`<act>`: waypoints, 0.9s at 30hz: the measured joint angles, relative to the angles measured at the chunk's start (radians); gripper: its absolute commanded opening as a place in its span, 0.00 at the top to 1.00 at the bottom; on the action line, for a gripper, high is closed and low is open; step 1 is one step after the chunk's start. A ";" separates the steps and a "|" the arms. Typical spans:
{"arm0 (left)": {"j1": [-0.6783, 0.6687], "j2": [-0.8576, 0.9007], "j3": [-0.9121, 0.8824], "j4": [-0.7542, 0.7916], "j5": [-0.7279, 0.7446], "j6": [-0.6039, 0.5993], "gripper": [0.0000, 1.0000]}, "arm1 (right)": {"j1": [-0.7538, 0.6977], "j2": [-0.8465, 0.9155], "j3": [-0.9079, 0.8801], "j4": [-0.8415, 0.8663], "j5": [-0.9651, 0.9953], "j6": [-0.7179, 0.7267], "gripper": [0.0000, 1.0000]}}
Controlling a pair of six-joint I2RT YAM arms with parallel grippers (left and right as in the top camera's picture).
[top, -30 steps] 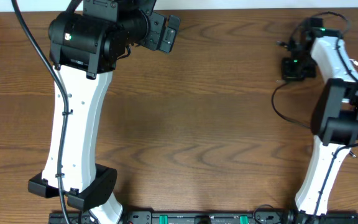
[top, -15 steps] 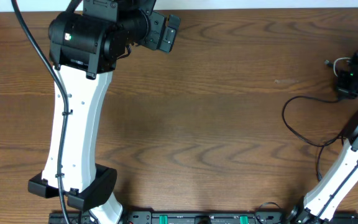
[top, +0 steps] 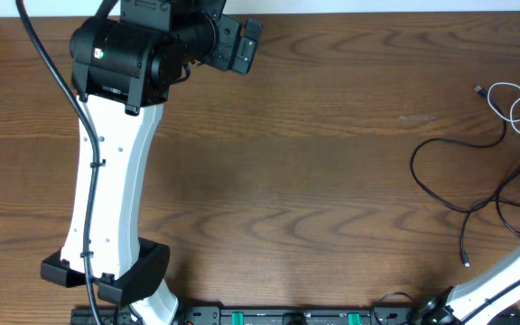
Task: Untangle cables
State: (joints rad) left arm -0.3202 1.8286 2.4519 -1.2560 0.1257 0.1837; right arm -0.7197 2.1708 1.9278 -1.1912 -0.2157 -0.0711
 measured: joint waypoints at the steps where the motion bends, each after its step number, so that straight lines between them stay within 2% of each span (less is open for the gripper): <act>1: 0.000 0.000 0.000 0.000 0.000 0.000 0.00 | 0.006 0.000 0.000 -0.025 -0.041 -0.018 0.46; 5: 0.000 0.000 0.000 0.000 0.000 0.000 0.00 | 0.084 -0.020 -0.001 -0.125 -0.191 -0.087 0.27; 8: 0.000 0.000 0.000 0.001 0.000 0.000 0.00 | 0.170 -0.070 -0.005 -0.158 -0.282 -0.145 0.26; 12: 0.000 0.000 0.000 0.047 0.000 0.000 0.00 | 0.373 -0.228 -0.005 -0.142 -0.380 -0.221 0.27; 14: 0.000 0.000 0.000 0.075 0.000 0.000 0.00 | 0.460 -0.294 -0.006 -0.091 -0.368 -0.219 0.18; 15: 0.000 0.000 0.000 0.088 0.000 0.000 0.00 | 0.536 -0.342 -0.005 -0.036 -0.322 -0.200 0.06; 17: 0.000 0.000 0.000 0.098 0.000 0.005 0.00 | 0.613 -0.380 -0.004 0.005 -0.276 -0.175 0.01; 19: 0.000 0.000 0.000 0.120 -0.011 0.026 0.00 | 0.764 -0.426 -0.003 0.108 -0.132 -0.126 0.01; 24: 0.001 0.000 0.000 0.252 -0.157 0.042 0.00 | 0.957 -0.435 -0.006 0.341 0.089 -0.048 0.01; 25: 0.005 0.000 0.000 0.266 -0.184 0.043 0.00 | 0.975 -0.435 -0.006 0.382 0.108 -0.032 0.12; 26: 0.016 0.000 0.000 0.261 -0.217 0.047 0.00 | 0.984 -0.435 -0.006 0.402 0.125 -0.014 0.13; 27: 0.037 0.000 0.000 0.221 -0.240 0.050 0.00 | 0.984 -0.435 -0.006 0.408 0.143 0.011 0.10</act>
State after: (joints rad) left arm -0.2832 1.8290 2.4519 -1.0351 -0.1139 0.2333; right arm 0.2646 1.7363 1.9221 -0.7834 -0.0723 -0.0597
